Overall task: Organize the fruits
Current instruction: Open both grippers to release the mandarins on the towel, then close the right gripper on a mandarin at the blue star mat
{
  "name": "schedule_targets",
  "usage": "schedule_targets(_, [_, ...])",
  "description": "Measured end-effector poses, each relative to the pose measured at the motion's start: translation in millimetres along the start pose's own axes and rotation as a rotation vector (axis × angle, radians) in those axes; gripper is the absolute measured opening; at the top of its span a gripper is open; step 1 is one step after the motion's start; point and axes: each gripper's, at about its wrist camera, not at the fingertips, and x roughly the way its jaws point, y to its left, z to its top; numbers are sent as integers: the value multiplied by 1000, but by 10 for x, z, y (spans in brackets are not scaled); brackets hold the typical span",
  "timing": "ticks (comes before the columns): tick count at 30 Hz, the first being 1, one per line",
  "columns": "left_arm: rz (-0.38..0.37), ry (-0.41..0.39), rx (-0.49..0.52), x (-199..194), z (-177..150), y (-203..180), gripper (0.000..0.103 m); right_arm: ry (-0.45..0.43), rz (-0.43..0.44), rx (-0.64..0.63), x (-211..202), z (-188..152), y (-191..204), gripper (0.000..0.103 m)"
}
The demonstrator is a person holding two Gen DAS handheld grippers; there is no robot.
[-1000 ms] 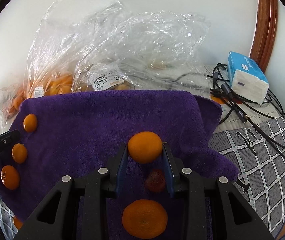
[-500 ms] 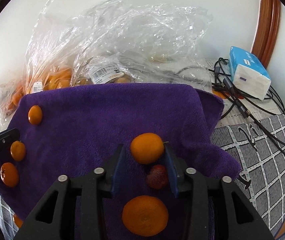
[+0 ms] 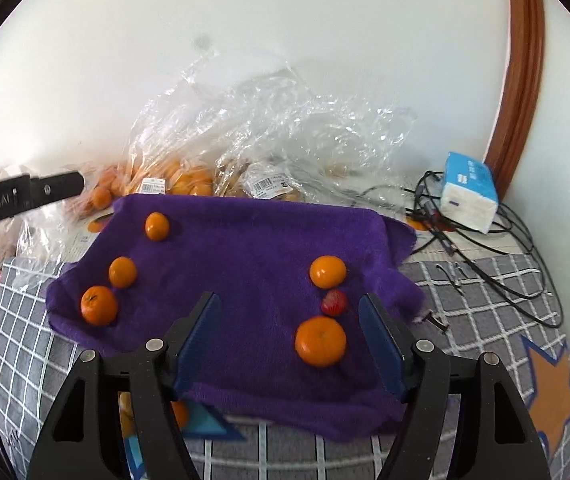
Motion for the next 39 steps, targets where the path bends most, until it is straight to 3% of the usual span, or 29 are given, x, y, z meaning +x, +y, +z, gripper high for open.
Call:
schedule_targets(3, [22,-17,26,-231,-145,-3,61,-44,-54,18,-238,-131,-15,71])
schedule_targets(8, [54,-22,11,-498,-482,171,61,-9,-35,68,-439,-318,-80,71])
schedule_targets(12, [86,11,-23,-579,-759,397,61,5,-45,56,-556,-492,-76,59])
schedule_targets(16, [115,26,-74,-642,-1068,593,61,7,0,45,-626,-685,-8,57])
schedule_targets(26, [196,128,-79,-445,-1710,861,61,46,133,3,-312,-957,355,57])
schedule_targets(35, [154,198,-84,-180,-1802,1009,61,88,171,15,15,-911,558,57])
schedule_targets(39, [155,176,-64,-159,-1819,971,65,103,173,15,123,-895,591,57])
